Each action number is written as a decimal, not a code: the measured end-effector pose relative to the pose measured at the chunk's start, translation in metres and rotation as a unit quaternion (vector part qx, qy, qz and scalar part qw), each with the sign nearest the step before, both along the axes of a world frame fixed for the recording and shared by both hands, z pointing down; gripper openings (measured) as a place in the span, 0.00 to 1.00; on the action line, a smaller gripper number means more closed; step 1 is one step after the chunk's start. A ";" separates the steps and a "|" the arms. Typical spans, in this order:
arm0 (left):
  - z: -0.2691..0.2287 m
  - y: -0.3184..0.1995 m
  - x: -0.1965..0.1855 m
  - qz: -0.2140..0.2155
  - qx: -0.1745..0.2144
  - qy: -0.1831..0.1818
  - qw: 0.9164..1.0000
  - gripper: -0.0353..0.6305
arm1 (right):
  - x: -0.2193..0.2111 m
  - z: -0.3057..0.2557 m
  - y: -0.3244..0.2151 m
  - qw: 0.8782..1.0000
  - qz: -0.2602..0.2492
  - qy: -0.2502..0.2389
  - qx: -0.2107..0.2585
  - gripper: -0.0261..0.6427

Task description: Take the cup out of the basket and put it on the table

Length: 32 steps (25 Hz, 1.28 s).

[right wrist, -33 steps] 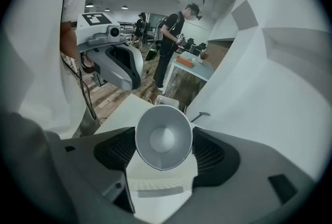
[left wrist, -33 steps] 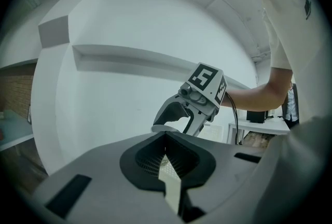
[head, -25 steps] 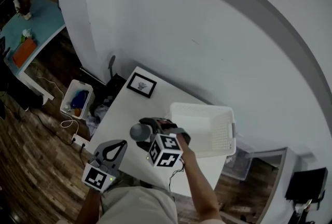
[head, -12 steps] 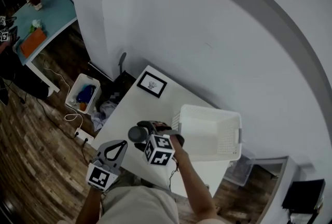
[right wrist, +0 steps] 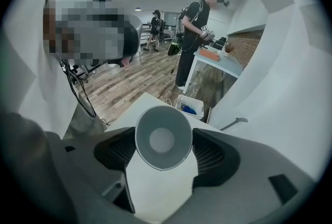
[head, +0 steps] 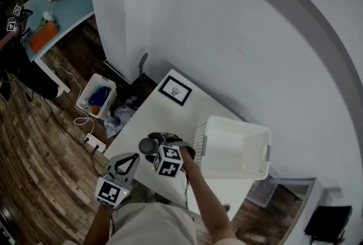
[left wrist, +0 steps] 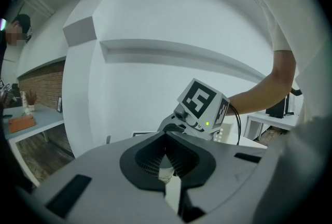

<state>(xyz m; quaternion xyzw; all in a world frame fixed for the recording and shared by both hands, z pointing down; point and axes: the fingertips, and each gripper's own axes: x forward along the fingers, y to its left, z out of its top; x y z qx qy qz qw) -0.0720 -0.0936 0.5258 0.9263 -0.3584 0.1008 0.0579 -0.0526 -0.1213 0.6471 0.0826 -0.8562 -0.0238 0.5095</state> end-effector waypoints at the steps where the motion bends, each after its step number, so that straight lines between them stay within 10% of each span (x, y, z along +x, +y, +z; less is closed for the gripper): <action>1: 0.002 0.000 -0.002 -0.001 -0.002 -0.001 1.000 0.05 | -0.002 0.005 0.000 1.000 0.000 0.001 -0.005 0.55; 32: 0.022 -0.004 -0.013 -0.005 -0.027 -0.023 0.999 0.05 | -0.006 0.081 0.002 0.999 0.002 0.028 -0.041 0.55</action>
